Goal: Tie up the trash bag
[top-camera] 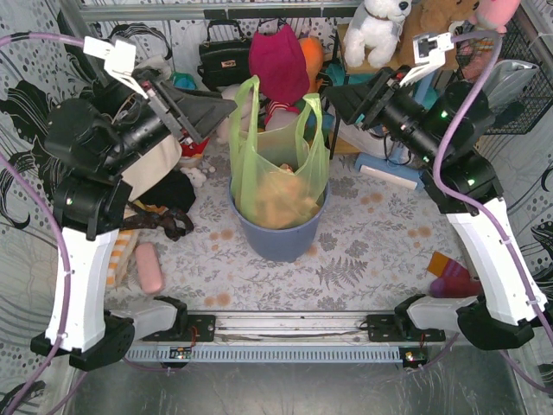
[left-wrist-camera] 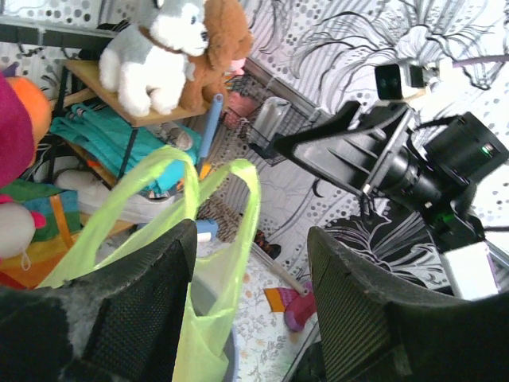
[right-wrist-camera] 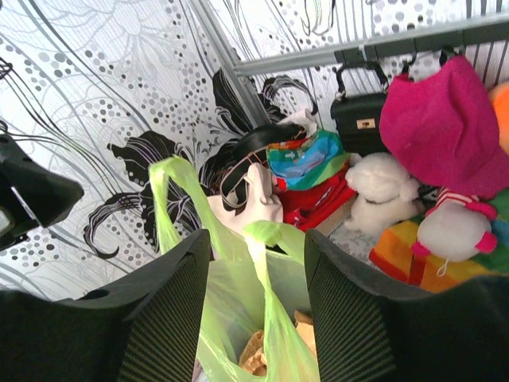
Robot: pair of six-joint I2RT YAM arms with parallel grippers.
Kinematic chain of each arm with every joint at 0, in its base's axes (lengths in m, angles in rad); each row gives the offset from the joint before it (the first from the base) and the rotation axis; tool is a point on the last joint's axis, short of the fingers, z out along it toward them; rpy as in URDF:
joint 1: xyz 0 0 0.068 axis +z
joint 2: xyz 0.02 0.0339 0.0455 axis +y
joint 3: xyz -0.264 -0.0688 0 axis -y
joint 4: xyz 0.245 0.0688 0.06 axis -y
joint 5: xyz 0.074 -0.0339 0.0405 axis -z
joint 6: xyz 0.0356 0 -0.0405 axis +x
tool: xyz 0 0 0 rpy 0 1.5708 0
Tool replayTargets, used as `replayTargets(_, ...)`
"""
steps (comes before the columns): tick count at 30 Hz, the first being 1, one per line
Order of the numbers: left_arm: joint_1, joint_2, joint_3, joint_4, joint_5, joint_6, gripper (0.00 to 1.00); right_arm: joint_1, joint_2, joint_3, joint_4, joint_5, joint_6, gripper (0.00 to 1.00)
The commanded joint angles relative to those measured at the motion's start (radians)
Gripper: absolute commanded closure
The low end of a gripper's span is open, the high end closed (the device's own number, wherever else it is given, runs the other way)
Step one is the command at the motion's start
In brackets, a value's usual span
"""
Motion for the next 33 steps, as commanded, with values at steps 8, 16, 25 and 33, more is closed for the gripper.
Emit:
replayTargets(8, -0.056, -0.030, -0.032, -0.068, 0.035, -0.015, 0.35, 0.003, 0.198, 0.344, -0.298, -0.127, -0.137, 0.45)
replayTargets(16, -0.136, -0.136, -0.264, -0.241, -0.249, 0.047, 0.36, 0.003, 0.249, 0.395, -0.355, -0.161, -0.135, 0.54)
replayTargets(25, -0.136, -0.206, -0.500, -0.270, -0.401, 0.038, 0.39, 0.002, 0.215, 0.392, -0.301, -0.112, -0.114, 1.00)
replayTargets(33, -0.136, -0.160, -0.593, -0.272, -0.410, 0.064, 0.50, 0.003, 0.177, 0.412, -0.313, -0.011, -0.118, 1.00)
